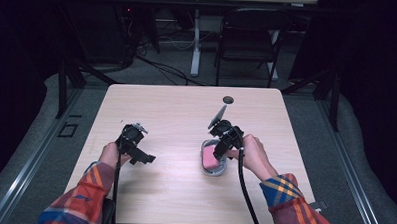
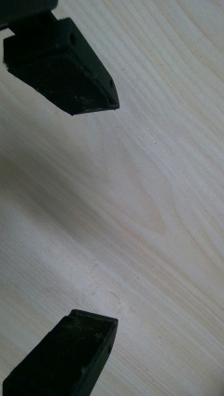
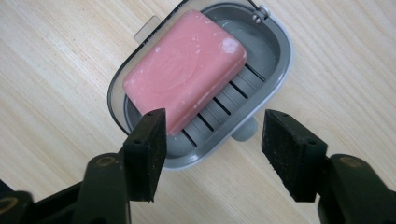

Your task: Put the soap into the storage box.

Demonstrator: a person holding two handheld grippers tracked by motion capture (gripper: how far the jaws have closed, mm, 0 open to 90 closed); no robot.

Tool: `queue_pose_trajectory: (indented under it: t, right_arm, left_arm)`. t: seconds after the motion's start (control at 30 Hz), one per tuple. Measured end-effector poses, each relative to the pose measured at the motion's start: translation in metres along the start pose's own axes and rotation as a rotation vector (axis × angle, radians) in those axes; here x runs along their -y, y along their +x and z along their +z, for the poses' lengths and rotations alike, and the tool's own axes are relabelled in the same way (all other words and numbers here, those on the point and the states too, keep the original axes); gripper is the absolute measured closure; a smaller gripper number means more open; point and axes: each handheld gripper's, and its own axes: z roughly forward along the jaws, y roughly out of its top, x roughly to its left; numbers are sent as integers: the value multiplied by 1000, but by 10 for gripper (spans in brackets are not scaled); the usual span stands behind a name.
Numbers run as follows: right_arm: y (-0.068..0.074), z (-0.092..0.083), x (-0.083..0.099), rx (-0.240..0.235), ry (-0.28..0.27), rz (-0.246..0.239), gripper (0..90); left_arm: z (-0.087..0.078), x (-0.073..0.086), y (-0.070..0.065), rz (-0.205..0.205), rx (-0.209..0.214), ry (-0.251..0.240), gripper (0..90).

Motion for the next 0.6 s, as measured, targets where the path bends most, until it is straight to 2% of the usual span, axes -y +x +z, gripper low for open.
queue_pose_trajectory:
  t: [0.1,0.23,0.5,0.6]
  right_arm:
    - [-2,-6,6,3,-22,-14,354]
    - [-6,-14,15,22,-49,-59,288]
    - [-14,-32,38,38,-130,-68,151]
    - [-19,-37,48,49,-136,-73,135]
  left_arm:
    - [0,0,0,1,1,2,0]
    - [0,0,-1,0,1,1,0]
    - [0,0,-1,-3,2,-1,0]
    - [0,0,-1,-2,1,-1,0]
